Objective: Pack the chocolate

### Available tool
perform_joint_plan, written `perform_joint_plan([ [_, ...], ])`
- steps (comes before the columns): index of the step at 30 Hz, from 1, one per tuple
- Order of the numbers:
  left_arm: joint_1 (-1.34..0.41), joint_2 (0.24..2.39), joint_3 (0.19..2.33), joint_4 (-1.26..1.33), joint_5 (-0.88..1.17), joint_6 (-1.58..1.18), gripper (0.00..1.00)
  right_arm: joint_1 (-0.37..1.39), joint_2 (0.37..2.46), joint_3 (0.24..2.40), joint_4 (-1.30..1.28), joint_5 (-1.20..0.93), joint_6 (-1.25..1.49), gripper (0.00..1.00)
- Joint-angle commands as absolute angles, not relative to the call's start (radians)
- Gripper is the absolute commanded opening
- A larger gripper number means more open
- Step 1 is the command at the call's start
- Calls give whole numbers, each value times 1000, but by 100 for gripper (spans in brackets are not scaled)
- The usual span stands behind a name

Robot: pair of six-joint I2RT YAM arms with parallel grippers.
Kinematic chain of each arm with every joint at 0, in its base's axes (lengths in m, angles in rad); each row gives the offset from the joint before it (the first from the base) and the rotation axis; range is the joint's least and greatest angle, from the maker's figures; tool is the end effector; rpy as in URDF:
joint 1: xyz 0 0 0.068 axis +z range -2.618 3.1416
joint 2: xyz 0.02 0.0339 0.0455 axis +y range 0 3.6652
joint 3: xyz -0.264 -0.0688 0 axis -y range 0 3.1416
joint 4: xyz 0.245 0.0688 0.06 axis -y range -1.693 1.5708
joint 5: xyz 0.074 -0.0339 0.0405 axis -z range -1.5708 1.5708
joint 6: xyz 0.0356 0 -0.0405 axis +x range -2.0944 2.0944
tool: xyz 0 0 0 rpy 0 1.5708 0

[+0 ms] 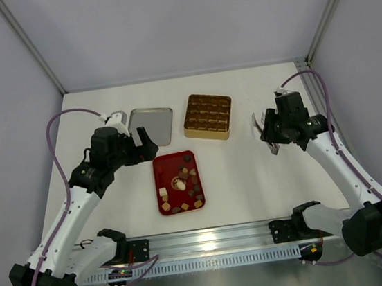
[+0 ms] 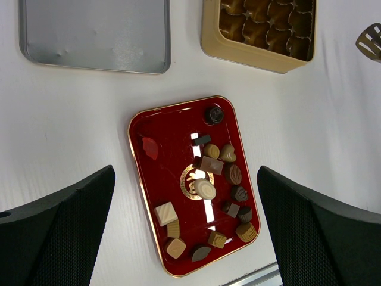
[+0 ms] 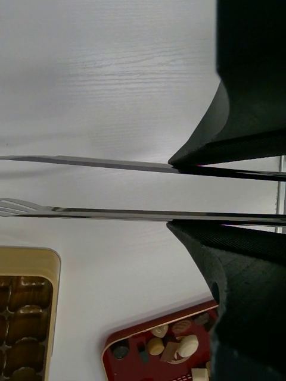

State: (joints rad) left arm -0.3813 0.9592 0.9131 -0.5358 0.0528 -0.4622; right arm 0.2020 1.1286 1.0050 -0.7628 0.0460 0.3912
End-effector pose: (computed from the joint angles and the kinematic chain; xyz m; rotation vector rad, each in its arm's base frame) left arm 0.1918 -0.0789 0.3181 -0.0577 2.2017 -0.5391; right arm 0.2225 0.0439 0.2966 0.2531 2.4537 0.2025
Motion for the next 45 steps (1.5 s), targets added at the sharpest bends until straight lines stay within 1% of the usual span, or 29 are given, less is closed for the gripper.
perform_joint_plan([
  [1, -382, 950, 948, -525, 41, -446, 100, 259, 1078, 1089, -822, 20, 388, 42],
  [8, -382, 950, 950, -525, 38, -446, 100, 474, 1074, 1183, -900, 12, 466, 42],
  [13, -382, 948, 948, -526, 31, -445, 100, 612, 1109, 1232, -900, -21, 495, 42],
  [17, -382, 946, 951, -528, 14, -445, 100, 759, 1205, 1279, -887, -28, 502, 42],
  [20, -382, 937, 951, -531, -20, -445, 100, 831, 1288, 1316, -855, -35, 492, 42],
  [27, -382, 927, 953, -538, -74, -442, 100, 916, 1466, 1419, -805, -86, 463, 42],
  [34, -382, 916, 966, -560, -155, -443, 100, 959, 1620, 1509, -770, -74, 468, 41],
  [45, -382, 910, 969, -569, -196, -445, 100, 999, 1739, 1575, -750, -40, 494, 41],
])
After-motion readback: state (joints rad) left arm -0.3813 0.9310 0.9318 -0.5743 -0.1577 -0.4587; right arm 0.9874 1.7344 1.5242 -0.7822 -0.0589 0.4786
